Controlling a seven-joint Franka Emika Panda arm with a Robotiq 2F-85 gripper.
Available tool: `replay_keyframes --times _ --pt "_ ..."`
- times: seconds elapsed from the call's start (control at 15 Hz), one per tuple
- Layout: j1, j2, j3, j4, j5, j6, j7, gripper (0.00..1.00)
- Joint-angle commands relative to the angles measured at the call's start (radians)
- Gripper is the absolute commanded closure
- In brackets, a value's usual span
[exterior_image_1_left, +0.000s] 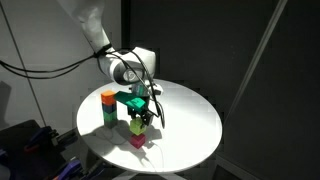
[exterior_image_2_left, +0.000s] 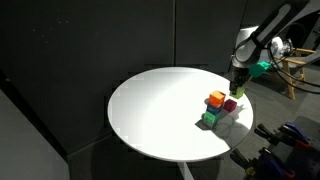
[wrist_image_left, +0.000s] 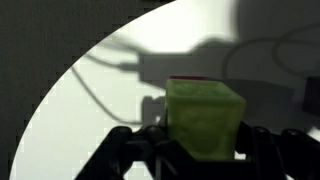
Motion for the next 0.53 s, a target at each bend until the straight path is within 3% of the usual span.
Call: replay_keyframes --times 0.0,0.47 --pt "-0.003 -0.011 0.007 -0.010 -0.006 0.013 -0.001 0.75" --pt "0.022 -0.015 0.006 -0.021 -0.020 0.016 0.026 0.75"
